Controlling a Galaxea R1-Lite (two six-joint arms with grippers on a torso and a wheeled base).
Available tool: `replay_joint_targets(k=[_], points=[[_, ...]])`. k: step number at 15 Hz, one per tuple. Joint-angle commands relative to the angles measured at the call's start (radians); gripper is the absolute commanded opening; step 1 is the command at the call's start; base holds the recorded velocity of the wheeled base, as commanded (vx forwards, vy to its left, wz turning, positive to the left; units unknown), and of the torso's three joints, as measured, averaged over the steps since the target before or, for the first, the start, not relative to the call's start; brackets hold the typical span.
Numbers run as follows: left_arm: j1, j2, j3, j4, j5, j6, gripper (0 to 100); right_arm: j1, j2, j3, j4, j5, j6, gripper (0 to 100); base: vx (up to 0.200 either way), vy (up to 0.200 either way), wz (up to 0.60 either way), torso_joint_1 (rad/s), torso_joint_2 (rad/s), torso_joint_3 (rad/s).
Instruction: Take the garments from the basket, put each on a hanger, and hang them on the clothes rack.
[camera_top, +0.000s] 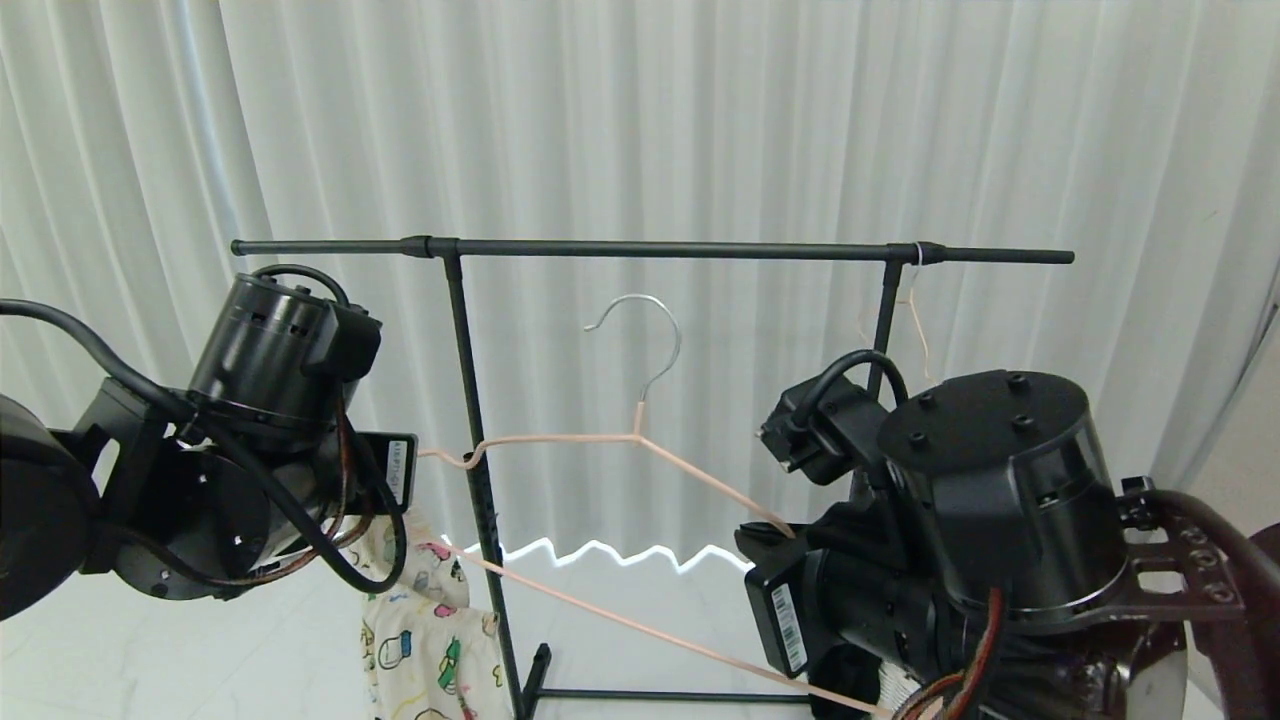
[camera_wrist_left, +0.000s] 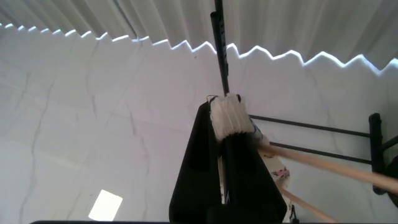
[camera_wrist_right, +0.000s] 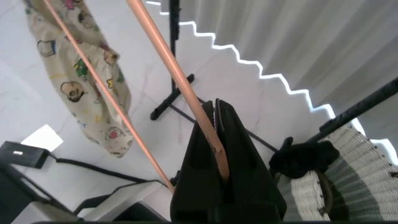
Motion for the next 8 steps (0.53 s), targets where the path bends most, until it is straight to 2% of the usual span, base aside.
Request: replay_joint_targets(k=[1, 2, 4, 8], points=[[0.003, -0.007, -0.001, 0.0, 0.001, 0.0, 0, 0.024, 0.015, -0.003, -0.001, -0.001, 0.0, 0, 0.0, 0.0, 0.0, 0.0, 0.0, 0.0], [0.003, -0.009, 0.001, 0.001, 0.001, 0.0, 0, 0.024, 0.027, -0.004, -0.002, -0.005, 0.0, 0, 0.0, 0.0, 0.0, 0.0, 0.0, 0.0], [0.007, -0.015, -0.001, 0.038, 0.001, -0.002, 0, 0.018, 0.059, -0.029, -0.002, -0.068, 0.0, 0, 0.0, 0.0, 0.0, 0.0, 0.0, 0.0], [0.007, -0.024, 0.001, 0.047, 0.001, 0.0, 0, 0.015, 0.064, -0.043, -0.002, -0.076, 0.0, 0, 0.0, 0.0, 0.0, 0.0, 0.0, 0.0]])
